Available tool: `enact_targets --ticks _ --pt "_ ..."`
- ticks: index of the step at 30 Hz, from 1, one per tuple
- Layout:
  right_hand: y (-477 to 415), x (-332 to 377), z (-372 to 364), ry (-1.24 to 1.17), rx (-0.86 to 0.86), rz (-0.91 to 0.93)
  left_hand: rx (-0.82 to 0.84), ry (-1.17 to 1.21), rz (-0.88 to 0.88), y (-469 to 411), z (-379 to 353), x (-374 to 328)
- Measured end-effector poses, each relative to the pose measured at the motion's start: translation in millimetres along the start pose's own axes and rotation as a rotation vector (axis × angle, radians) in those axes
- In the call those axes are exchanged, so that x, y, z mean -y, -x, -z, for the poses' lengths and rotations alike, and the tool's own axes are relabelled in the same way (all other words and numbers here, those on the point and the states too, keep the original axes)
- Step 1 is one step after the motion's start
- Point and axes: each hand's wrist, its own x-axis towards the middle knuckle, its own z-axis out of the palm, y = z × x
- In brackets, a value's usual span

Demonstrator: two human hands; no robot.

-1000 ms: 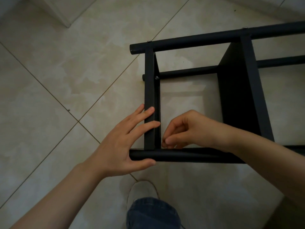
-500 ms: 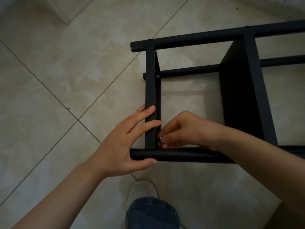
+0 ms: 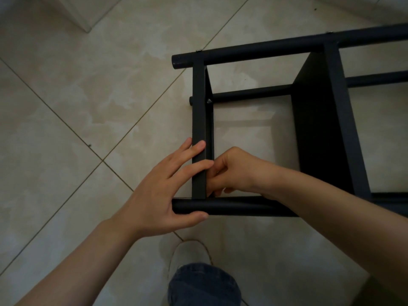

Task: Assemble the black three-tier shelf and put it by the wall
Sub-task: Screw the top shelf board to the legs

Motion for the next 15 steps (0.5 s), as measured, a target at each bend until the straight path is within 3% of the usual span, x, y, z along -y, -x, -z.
enact_targets --ticks 15 --pt "-1.8 3.9 5.9 -0.008 0.144 -0.134 -0.006 -0.002 -0.004 -0.3 0.2 -0.8"
